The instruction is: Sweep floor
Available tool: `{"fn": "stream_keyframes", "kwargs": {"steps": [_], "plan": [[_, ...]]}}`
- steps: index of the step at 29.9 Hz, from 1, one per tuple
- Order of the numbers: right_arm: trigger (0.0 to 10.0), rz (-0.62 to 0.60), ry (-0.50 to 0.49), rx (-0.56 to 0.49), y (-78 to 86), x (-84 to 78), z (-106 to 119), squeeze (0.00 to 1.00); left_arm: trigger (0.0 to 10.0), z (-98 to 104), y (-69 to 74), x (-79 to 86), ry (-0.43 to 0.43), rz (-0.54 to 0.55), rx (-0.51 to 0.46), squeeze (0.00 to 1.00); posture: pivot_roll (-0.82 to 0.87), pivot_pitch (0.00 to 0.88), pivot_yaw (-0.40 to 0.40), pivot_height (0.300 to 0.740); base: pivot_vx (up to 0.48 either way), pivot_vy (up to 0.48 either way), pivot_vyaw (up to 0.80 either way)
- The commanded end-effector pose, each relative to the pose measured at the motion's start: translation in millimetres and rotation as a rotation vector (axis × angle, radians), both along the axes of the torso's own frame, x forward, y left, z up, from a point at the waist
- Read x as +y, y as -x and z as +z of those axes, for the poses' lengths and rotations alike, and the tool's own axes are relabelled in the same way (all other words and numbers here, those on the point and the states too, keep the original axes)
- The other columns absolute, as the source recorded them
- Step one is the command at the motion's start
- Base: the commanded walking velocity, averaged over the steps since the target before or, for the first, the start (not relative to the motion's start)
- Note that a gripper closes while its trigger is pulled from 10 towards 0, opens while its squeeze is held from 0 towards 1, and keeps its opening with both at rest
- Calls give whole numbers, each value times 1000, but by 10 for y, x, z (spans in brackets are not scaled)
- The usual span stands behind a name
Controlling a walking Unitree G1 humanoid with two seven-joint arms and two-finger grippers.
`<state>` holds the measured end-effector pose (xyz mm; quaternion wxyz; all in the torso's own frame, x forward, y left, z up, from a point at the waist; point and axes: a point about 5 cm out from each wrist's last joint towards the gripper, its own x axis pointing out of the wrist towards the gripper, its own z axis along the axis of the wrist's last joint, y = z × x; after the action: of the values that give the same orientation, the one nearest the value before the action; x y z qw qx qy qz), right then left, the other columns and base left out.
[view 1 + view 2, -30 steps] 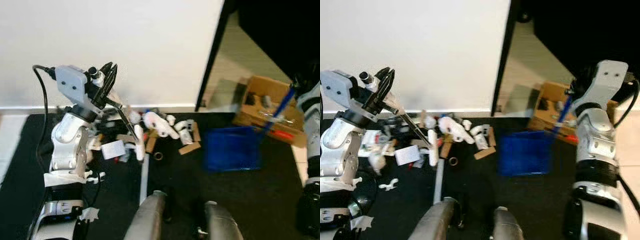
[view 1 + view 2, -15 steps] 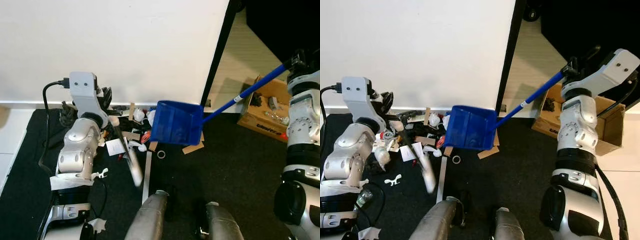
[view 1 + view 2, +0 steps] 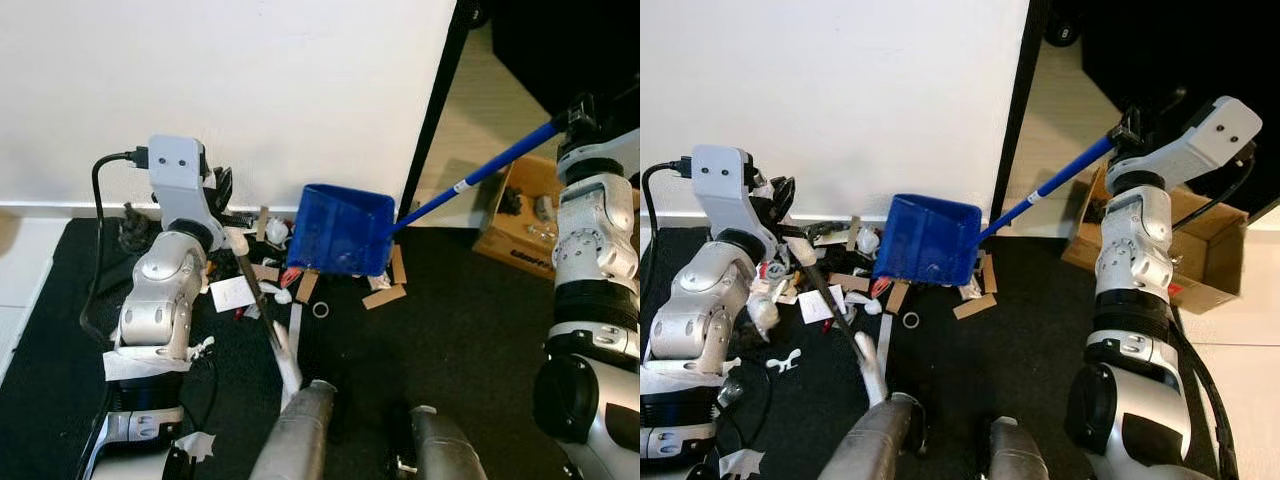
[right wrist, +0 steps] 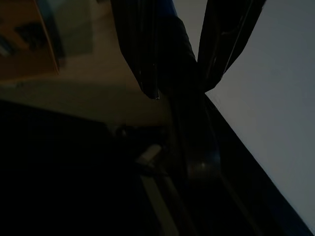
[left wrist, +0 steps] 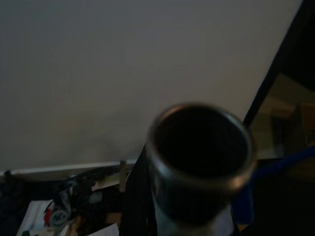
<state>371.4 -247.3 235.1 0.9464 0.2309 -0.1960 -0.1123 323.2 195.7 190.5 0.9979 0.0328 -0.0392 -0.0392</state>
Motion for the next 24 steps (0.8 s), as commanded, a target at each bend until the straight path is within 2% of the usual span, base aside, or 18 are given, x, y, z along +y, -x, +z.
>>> {"fn": "stream_keyframes", "kwargs": {"steps": [1,9,16,22,23,24], "plan": [[10000,-20,-34,-56,27,-40,60,0,10000,78,10,-32,-14,-5,-33,0,67,152,76,740,266,-398,0],[10000,-23,-34,-53,34,-34,35,0,10000,71,4,-40,-10,5,-27,0,68,154,78,740,281,-385,0],[10000,-24,-27,-52,36,-19,33,0,10000,36,18,-6,-33,30,-2,0,68,157,74,740,0,0,0],[10000,-40,91,-28,45,4,12,0,10000,-10,45,59,-86,32,9,0,68,159,72,740,0,0,0],[10000,-47,145,-14,45,17,-17,0,10000,-17,46,87,-99,27,11,0,68,159,72,740,0,0,0],[10000,-47,145,-14,45,17,-17,0,10000,-17,46,87,-99,27,11,0,68,159,72,740,0,0,0]]}}
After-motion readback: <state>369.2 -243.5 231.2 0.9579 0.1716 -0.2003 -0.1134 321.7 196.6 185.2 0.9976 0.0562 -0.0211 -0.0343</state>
